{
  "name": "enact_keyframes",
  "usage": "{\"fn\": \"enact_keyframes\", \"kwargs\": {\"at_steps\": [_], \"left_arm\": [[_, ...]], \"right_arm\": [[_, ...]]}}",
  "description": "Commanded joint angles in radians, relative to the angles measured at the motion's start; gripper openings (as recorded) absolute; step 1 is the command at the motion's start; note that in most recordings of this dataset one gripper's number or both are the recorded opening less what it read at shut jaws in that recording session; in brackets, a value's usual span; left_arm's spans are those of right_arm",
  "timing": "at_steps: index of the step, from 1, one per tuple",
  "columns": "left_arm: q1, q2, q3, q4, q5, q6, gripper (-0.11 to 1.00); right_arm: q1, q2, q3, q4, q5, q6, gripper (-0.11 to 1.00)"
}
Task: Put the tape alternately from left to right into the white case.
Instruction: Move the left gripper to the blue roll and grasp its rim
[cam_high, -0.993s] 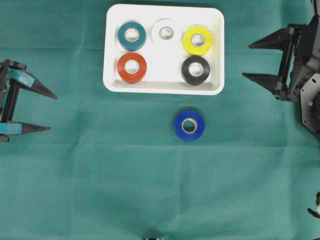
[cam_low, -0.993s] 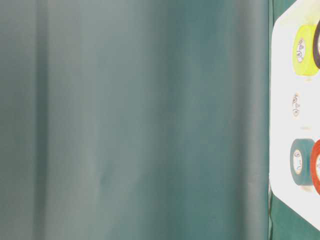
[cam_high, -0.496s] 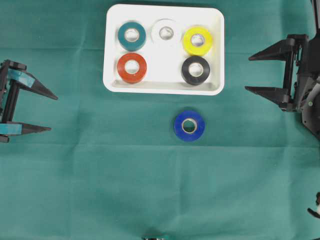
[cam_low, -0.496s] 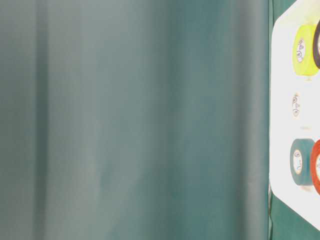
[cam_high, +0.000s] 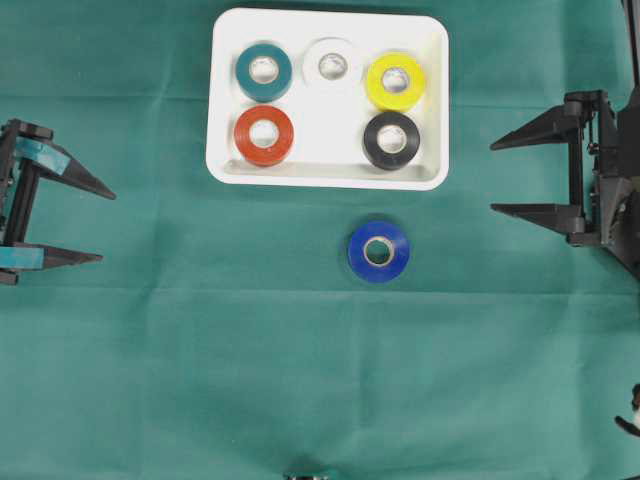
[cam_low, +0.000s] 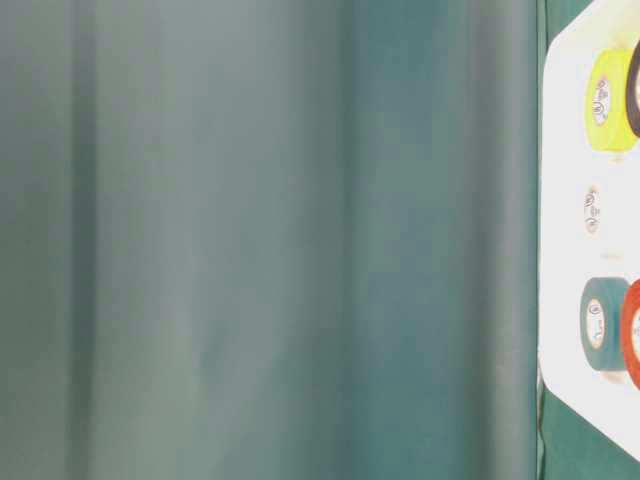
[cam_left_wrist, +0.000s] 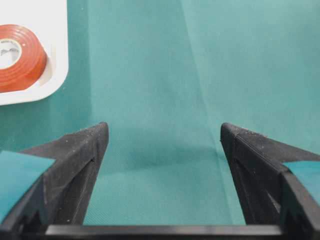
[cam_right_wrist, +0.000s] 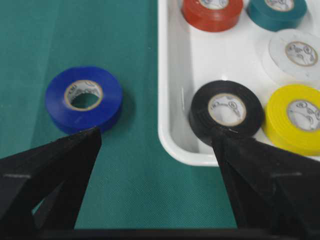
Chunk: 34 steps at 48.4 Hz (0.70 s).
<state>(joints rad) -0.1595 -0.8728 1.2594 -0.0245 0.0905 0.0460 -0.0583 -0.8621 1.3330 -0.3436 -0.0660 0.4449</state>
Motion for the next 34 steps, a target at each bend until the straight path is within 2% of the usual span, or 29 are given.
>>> {"fn": "enact_keyframes", "kwargs": {"at_steps": [1,12,18,23,34], "left_arm": [[-0.003,0.003,-0.029,0.0,-0.009,0.002,0.9],[-0.014,0.005,-0.046,0.0,-0.008,0.002,0.9],[-0.058,0.023,-0.064,0.0,-0.032,0.002,0.9],[-0.103,0.067,-0.084,0.0,-0.097,0.003,0.89],[-0.109,0.17,-0.141,0.002,-0.155,0.009,0.9]], "right_arm": [[0.003,0.005,-0.011,-0.005,-0.014,0.0,0.61],[0.003,0.005,-0.012,-0.003,-0.014,-0.003,0.61],[0.003,0.005,-0.011,-0.003,-0.015,-0.002,0.61],[0.003,0.005,-0.011,-0.003,-0.018,-0.002,0.61],[0.003,0.005,-0.014,-0.003,-0.021,-0.002,0.61]]}}
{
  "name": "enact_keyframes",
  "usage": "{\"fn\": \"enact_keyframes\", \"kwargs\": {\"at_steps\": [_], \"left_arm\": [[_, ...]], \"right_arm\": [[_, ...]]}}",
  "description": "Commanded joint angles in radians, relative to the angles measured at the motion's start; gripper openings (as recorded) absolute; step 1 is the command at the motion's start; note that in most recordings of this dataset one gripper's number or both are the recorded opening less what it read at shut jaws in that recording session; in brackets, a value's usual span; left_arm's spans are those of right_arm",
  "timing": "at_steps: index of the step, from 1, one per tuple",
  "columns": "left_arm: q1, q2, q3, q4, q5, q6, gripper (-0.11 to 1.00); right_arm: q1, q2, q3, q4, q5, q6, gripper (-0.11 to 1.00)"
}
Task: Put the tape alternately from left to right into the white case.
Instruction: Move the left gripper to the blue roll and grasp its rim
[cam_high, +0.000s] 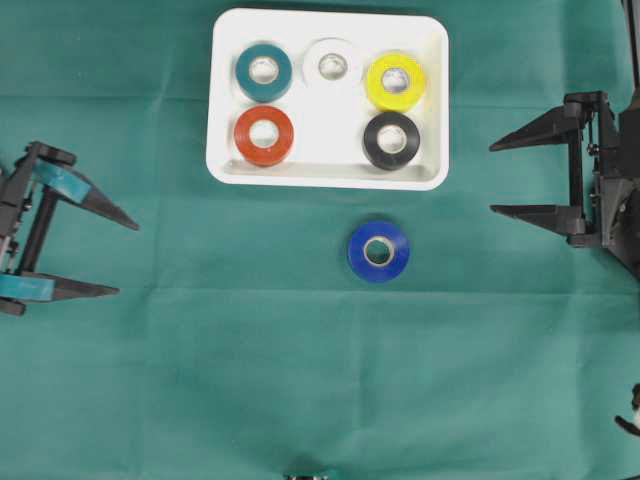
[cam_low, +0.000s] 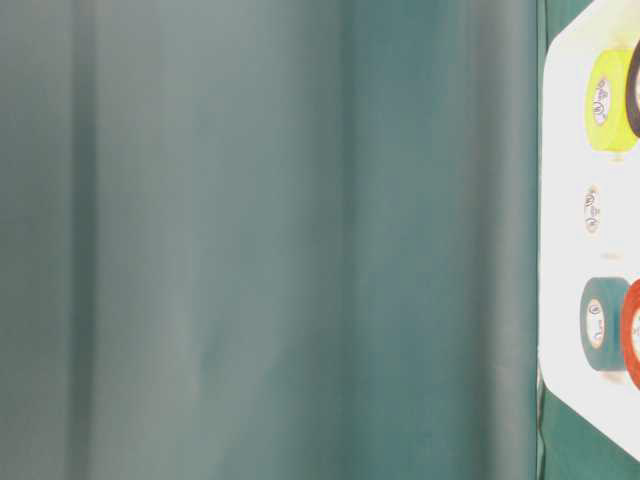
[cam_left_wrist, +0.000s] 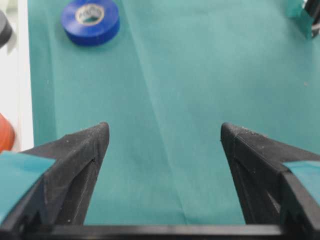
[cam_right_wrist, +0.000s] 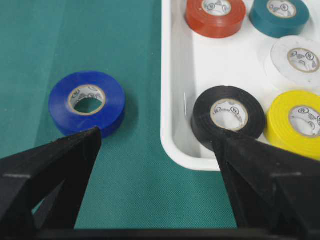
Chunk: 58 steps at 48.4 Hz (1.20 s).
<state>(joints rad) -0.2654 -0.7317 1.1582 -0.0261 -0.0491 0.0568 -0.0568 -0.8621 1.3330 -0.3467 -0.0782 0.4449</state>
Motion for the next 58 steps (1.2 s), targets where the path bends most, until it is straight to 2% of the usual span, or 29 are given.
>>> {"fn": "enact_keyframes", "kwargs": {"at_steps": [1,13,33,38,48,58], "left_arm": [[-0.005,0.035,-0.044,0.002,-0.017,-0.003,0.89],[0.005,0.15,-0.141,0.002,-0.037,-0.005,0.89],[0.086,0.514,-0.471,0.002,-0.017,-0.005,0.9],[0.097,0.6,-0.557,0.002,0.028,-0.005,0.89],[0.112,0.747,-0.744,0.002,0.206,-0.005,0.89],[0.115,0.847,-0.897,0.003,0.295,-0.002,0.9]], "right_arm": [[0.002,0.005,-0.014,-0.002,-0.008,-0.002,0.61],[0.002,0.005,-0.014,-0.002,-0.008,-0.002,0.61],[0.002,0.002,-0.012,-0.002,-0.005,-0.002,0.61],[0.002,0.002,-0.011,0.0,-0.003,-0.002,0.61],[0.002,0.0,-0.008,-0.002,-0.003,-0.002,0.61],[0.002,-0.002,-0.006,0.0,-0.002,-0.003,0.61]]}}
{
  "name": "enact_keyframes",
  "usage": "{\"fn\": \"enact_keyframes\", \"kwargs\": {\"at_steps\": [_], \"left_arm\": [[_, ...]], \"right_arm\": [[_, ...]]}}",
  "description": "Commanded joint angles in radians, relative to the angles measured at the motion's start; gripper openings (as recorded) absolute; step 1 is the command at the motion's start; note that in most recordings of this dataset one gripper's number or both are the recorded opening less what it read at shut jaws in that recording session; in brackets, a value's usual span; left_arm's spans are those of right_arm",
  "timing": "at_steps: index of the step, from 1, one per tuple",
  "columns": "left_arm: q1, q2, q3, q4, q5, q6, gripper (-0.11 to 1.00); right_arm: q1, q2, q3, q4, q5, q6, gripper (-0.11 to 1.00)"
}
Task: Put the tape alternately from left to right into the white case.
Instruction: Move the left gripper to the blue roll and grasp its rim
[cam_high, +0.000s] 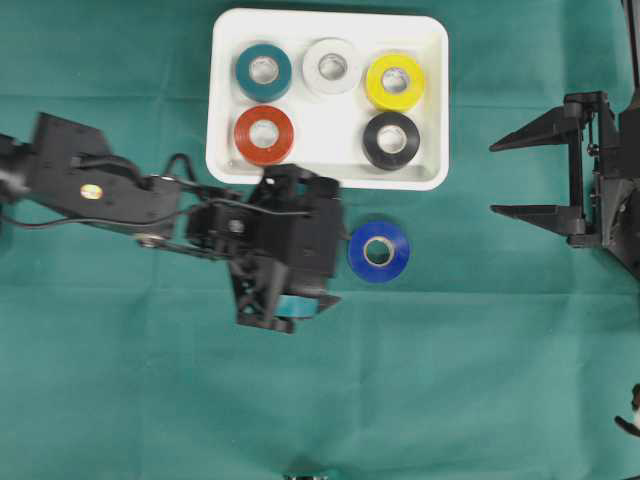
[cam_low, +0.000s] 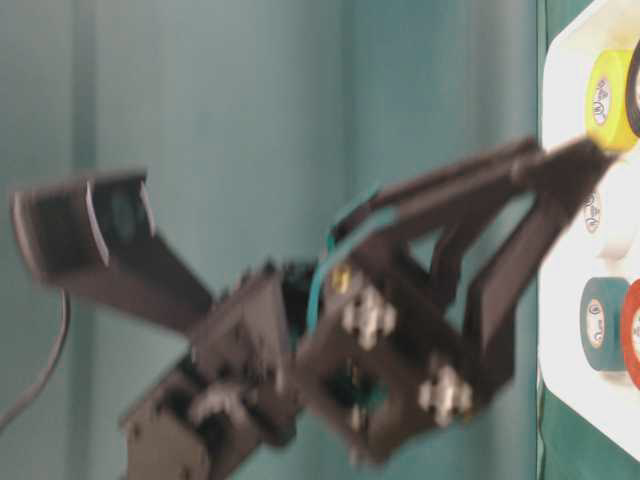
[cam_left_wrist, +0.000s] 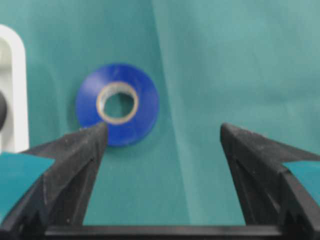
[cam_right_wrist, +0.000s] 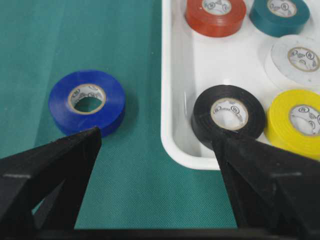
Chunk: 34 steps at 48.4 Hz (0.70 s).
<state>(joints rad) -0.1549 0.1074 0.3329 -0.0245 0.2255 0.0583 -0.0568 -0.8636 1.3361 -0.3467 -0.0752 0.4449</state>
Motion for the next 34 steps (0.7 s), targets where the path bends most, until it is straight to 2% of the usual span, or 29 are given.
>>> {"fn": "enact_keyframes", "kwargs": {"at_steps": [1,22,34], "left_arm": [[0.006,0.017,-0.083,0.002,0.023,-0.003,0.9],[0.026,0.178,-0.239,0.005,0.204,-0.003,0.89],[0.028,0.275,-0.291,0.005,0.221,-0.002,0.89]], "right_arm": [[0.002,0.0,-0.008,-0.002,-0.005,-0.002,0.61],[0.002,0.0,-0.008,-0.002,-0.005,-0.003,0.61],[0.002,0.0,-0.009,-0.002,-0.005,-0.003,0.61]]}}
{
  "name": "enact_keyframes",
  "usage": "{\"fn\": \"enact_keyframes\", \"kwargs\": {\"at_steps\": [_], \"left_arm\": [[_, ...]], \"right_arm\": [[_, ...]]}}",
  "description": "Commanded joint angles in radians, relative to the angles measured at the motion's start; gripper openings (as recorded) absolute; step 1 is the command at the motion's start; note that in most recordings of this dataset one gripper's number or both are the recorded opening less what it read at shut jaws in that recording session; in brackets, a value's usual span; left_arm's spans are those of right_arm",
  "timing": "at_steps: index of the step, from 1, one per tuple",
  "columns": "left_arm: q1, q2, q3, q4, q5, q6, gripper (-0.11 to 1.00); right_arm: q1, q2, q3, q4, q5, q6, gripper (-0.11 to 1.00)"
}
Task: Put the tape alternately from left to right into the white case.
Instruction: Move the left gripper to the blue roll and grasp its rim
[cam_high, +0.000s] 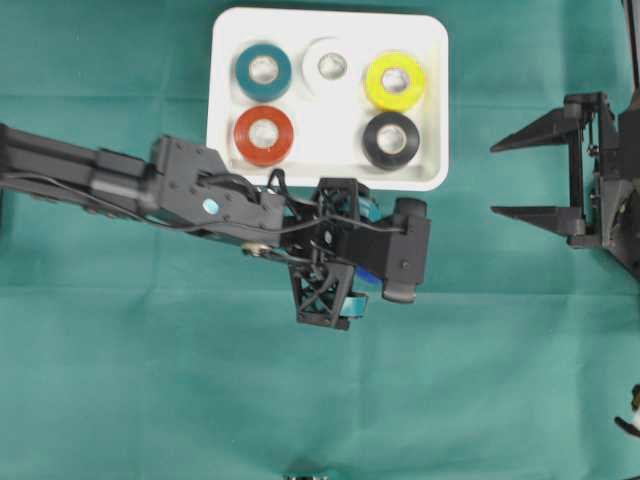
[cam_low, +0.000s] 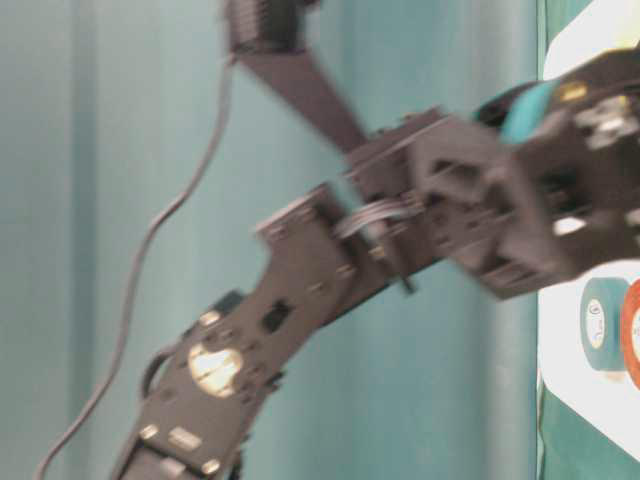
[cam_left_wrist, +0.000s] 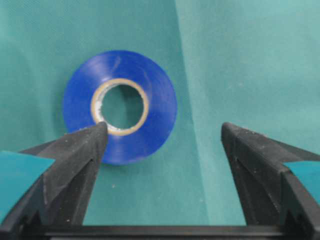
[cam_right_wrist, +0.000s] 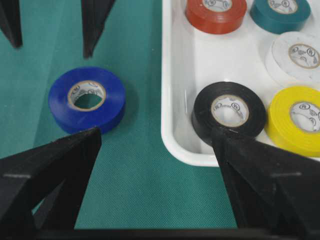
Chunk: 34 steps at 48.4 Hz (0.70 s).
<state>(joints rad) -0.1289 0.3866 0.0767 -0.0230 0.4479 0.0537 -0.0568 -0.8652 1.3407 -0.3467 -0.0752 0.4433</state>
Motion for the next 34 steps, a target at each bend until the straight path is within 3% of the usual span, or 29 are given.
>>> {"fn": "enact_keyframes", "kwargs": {"at_steps": [1,34], "left_arm": [[0.003,0.0,-0.037,0.003,-0.003,0.003,0.89],[0.003,0.117,-0.075,0.003,-0.04,0.003,0.89]], "right_arm": [[0.002,0.002,-0.014,-0.002,-0.005,-0.002,0.61],[0.002,0.003,-0.008,-0.002,-0.006,0.003,0.61]]}}
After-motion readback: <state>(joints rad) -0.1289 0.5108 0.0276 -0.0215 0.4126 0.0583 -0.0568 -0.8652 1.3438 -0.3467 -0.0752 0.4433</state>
